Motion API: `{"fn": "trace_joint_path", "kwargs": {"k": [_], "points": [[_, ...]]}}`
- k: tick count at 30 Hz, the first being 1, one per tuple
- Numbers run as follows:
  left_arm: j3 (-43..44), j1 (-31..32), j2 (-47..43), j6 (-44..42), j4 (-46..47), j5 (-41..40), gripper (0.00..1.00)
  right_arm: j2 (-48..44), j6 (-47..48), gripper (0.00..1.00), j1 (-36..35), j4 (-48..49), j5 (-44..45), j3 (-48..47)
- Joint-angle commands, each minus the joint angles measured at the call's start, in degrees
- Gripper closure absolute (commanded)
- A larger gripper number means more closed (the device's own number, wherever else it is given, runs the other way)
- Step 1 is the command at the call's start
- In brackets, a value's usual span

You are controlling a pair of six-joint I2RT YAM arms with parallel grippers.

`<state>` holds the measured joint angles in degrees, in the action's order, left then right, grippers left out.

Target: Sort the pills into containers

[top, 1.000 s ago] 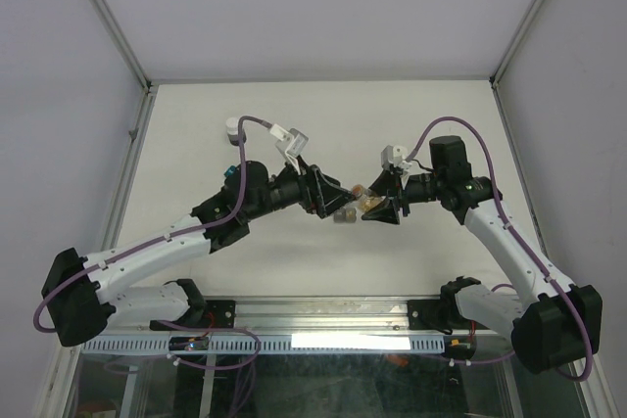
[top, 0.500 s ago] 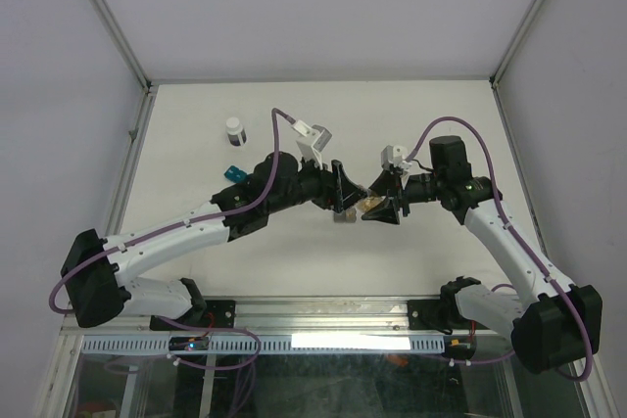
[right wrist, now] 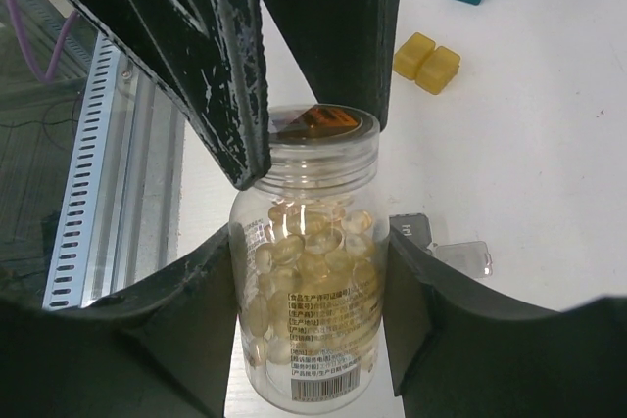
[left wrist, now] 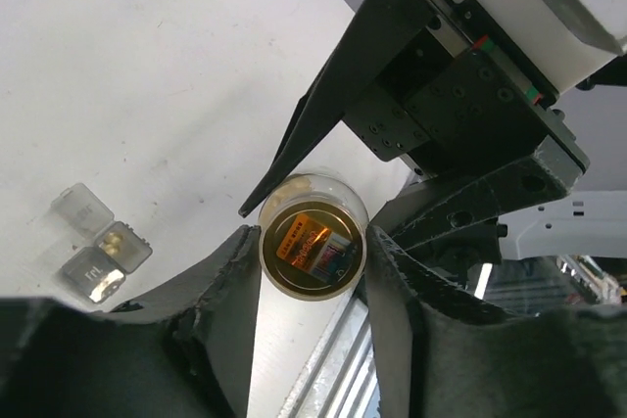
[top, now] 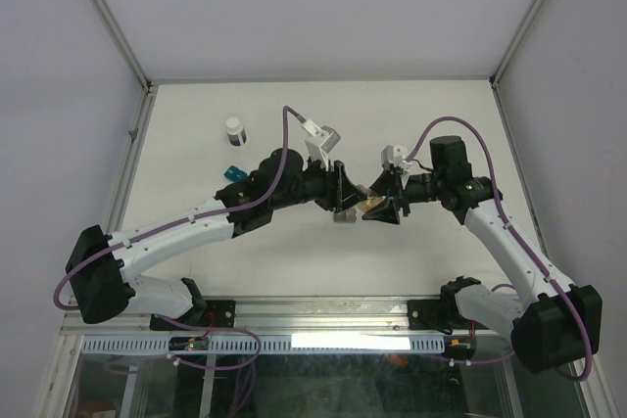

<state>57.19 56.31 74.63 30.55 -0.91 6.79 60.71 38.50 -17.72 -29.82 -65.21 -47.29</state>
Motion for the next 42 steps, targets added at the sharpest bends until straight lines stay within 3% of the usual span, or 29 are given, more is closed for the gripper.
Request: {"fn": "trace_joint_path", "kwargs": {"k": [1, 3, 8, 9, 12, 17, 18, 19, 20, 25, 31, 33, 36, 39, 41, 42], "points": [[3.0, 0.5, 0.9, -7.6, 1.0, 6.1, 0.64, -0.7, -0.1, 1.00, 0.2, 2.5, -1.8, -2.4], [2.9, 0.6, 1.3, -14.9, 1.1, 10.4, 0.74, -0.8, -0.2, 1.00, 0.2, 2.5, -1.9, -2.3], [1.1, 0.3, 0.7, -42.8, -0.5, 27.7, 0.81, -0.9, -0.2, 1.00, 0.2, 2.5, -1.9, -2.3], [1.0, 0.1, 0.4, -54.8, -3.0, 32.3, 0.85, -0.9, -0.2, 1.00, 0.2, 2.5, -2.0, -2.4], [1.4, -1.5, -0.3, -77.7, -11.1, 40.0, 1.00, -0.9, -0.2, 1.00, 0.1, 2.5, -2.1, -2.4], [9.5, -8.1, 4.4, -81.5, -15.6, 46.5, 1.00, -0.8, -0.2, 1.00, 0.1, 2.5, -2.1, -2.4], [10.5, -8.7, 5.0, -81.6, -15.8, 46.9, 0.91, -0.8, -0.2, 1.00, 0.1, 2.5, -2.1, -2.4], [11.4, -9.1, 5.5, -81.4, -15.8, 46.8, 0.73, -0.8, -0.2, 1.00, 0.1, 2.5, -2.1, -2.3], [12.2, -9.4, 5.9, -80.8, -15.6, 46.7, 0.57, -0.8, -0.2, 1.00, 0.1, 2.5, -2.1, -2.4], [9.5, -9.6, 3.7, -68.3, -1.7, 41.4, 0.03, -0.8, -0.1, 1.00, 0.1, 2.3, -2.0, -2.4], [-5.3, -9.8, -5.8, -45.1, 25.2, 29.4, 0.01, -0.9, 0.1, 1.00, 0.1, 2.2, -2.0, -2.5], [-9.2, -9.9, -8.7, -35.3, 29.5, 25.4, 0.01, -0.8, 0.2, 1.00, 0.1, 2.1, -1.9, -2.5], [-12.2, -9.9, -10.8, -17.8, 32.5, 24.1, 0.02, -0.7, 0.2, 1.00, 0.1, 2.1, -1.7, -2.5], [-11.6, -9.7, -10.8, -1.3, 30.3, 19.5, 0.12, -0.1, 0.2, 1.00, 0.1, 2.2, -1.7, -2.4], [-10.1, -8.1, -10.7, 1.5, 23.9, 13.1, 0.16, 0.0, 0.2, 1.00, 0.1, 2.2, -1.7, -2.5], [-8.3, -6.1, -10.6, 0.1, 18.8, 5.8, 0.15, 0.0, 0.1, 1.00, 0.1, 2.2, -1.6, -2.4]]}}
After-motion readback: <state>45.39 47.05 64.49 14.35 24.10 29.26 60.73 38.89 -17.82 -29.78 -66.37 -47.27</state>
